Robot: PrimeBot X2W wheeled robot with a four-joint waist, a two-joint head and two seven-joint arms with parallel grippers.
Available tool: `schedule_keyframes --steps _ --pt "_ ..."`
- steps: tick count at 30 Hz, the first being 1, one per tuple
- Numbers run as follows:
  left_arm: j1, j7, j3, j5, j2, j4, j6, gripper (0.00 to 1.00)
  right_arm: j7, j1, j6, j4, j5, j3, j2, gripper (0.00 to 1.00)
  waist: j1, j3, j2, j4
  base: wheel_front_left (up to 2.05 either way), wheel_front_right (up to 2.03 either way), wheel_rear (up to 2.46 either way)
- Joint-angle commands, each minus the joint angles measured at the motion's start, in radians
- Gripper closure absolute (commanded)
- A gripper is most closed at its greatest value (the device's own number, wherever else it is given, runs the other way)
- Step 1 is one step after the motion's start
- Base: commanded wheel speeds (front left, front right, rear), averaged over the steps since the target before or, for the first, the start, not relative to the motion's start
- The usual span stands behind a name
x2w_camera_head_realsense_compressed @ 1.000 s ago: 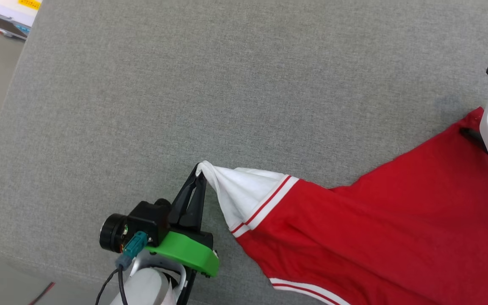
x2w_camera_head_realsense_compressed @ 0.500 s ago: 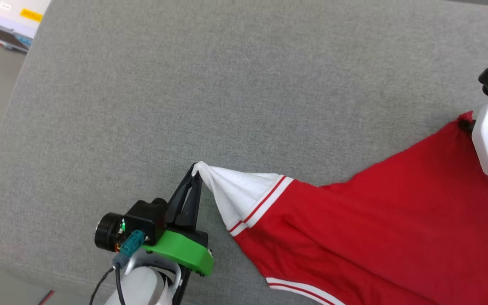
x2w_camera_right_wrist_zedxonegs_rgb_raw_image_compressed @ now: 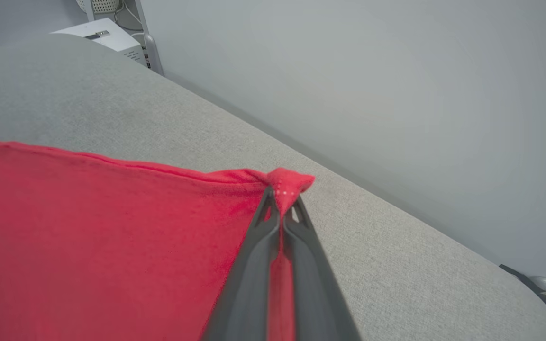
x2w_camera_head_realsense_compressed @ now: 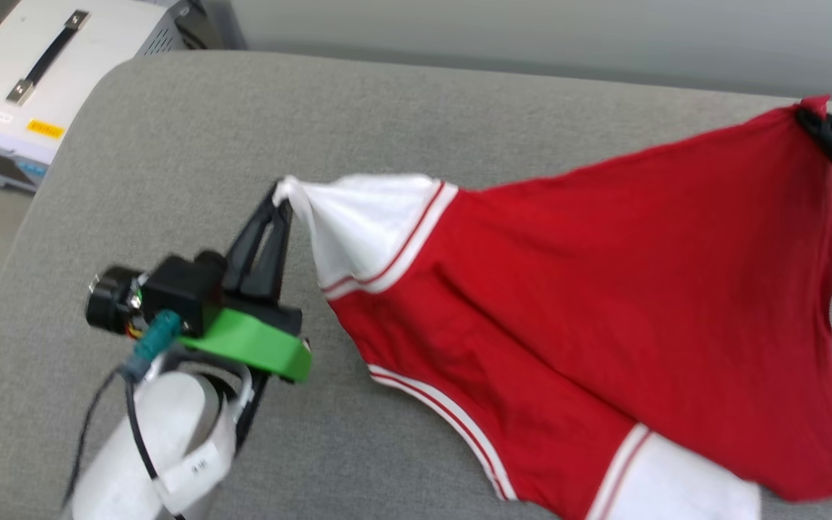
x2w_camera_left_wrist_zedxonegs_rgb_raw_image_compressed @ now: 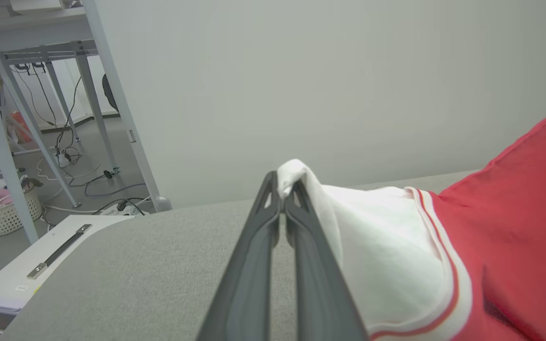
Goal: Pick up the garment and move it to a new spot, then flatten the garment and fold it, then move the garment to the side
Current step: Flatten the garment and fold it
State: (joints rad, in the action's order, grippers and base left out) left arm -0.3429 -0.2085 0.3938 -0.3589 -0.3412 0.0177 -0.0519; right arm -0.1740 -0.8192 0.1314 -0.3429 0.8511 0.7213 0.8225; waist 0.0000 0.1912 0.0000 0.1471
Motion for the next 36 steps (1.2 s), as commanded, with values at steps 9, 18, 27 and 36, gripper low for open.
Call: schedule_keyframes --steps 9,18,27,36 --pt "-0.260 0.095 -0.030 0.012 -0.074 -0.078 0.067 1.00 0.101 0.019 -0.001 0.083 -0.031 -0.155 0.000 1.00 0.0000 -0.054 0.0000 -0.091 0.00 0.00 0.00" --pt "-0.612 0.161 -0.022 0.026 -0.078 -0.023 0.134 1.00 0.046 -0.024 -0.001 0.207 -0.152 -0.359 -0.078 1.00 0.0000 0.026 0.0000 -0.134 0.00 0.00 0.00" --pt "-0.949 0.191 -0.030 0.042 -0.055 0.114 0.152 1.00 -0.022 -0.239 -0.001 0.175 -0.267 -0.447 -0.166 1.00 0.0000 0.185 0.0000 -0.167 0.00 0.00 0.00" --pt "-1.371 0.175 0.012 0.073 -0.030 0.341 0.175 1.00 0.000 -0.616 -0.001 0.001 -0.353 -0.427 -0.234 1.00 0.0000 0.322 0.0000 -0.194 0.00 0.00 0.00"
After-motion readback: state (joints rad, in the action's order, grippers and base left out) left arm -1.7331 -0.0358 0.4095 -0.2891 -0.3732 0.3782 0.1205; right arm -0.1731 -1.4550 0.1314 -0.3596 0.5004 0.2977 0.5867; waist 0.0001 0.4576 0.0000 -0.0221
